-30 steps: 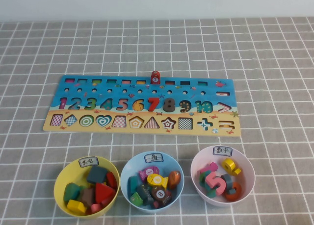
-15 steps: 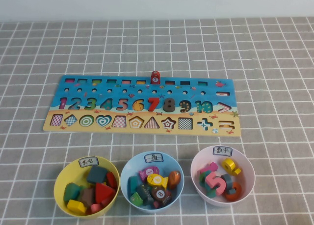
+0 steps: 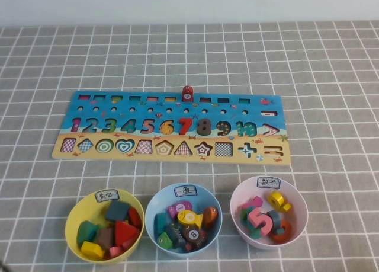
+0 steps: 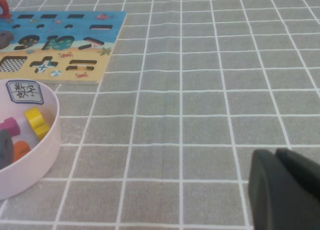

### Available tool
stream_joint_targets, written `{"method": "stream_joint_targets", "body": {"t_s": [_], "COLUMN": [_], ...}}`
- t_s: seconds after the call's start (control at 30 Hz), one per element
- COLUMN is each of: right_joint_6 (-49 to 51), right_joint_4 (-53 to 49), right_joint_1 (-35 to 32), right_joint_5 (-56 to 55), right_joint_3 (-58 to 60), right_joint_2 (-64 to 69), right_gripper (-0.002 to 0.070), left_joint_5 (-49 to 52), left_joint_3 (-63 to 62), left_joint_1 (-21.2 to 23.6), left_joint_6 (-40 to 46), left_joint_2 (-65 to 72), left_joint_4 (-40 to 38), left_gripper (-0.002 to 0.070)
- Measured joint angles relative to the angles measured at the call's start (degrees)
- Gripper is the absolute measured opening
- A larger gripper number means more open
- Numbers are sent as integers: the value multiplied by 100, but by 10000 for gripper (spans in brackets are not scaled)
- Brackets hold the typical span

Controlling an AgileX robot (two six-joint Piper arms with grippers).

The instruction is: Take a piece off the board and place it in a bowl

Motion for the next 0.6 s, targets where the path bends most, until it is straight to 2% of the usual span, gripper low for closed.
{"method": "stream_joint_targets", "body": {"t_s": [0.1, 0.3, 0.5, 0.6], "right_joint_6": [0, 0, 0, 0], "right_joint_4": [0, 0, 0, 0], "right_joint_1": [0, 0, 0, 0], "right_joint_5": [0, 0, 0, 0], "right_joint_3": [0, 0, 0, 0], "right_joint_2": [0, 0, 0, 0], "right_gripper": [-18, -18, -18, -18], "left_joint_5": [650, 1732, 2265, 2311], "left_joint_3": [-742, -2261, -3874, -4609], "left_joint_1": [0, 0, 0, -189], "left_joint_6": [137, 952, 1866, 2164], "left_joint_2": [973, 3067, 4995, 5933], "left_joint_4": [0, 0, -129, -220], "left_gripper": [-5, -5, -5, -5]}}
